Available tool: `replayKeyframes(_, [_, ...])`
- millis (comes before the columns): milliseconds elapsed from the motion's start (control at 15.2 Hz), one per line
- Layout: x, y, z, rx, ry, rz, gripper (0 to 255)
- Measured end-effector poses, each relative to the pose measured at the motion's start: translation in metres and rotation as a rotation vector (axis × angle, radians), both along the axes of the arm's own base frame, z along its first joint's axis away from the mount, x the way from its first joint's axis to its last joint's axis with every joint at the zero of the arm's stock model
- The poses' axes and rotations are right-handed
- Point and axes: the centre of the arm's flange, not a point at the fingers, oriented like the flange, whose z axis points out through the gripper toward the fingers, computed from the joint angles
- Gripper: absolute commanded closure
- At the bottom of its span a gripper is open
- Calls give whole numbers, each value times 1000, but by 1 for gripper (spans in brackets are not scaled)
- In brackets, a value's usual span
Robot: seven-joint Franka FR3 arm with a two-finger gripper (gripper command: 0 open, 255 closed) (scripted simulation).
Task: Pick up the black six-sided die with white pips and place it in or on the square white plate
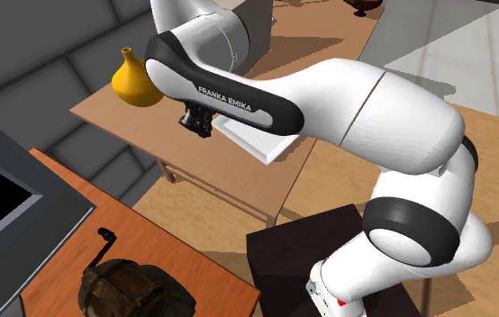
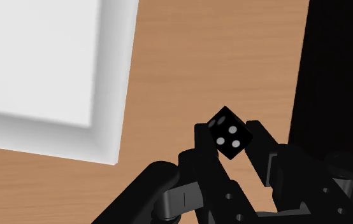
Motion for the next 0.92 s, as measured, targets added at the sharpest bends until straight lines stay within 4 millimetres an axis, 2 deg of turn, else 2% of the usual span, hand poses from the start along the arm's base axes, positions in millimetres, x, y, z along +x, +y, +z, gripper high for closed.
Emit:
replayKeyframes(858, [58,-159,2,1,0,0,255])
replayKeyframes(924, [70,-176,2,0,0,-1,255])
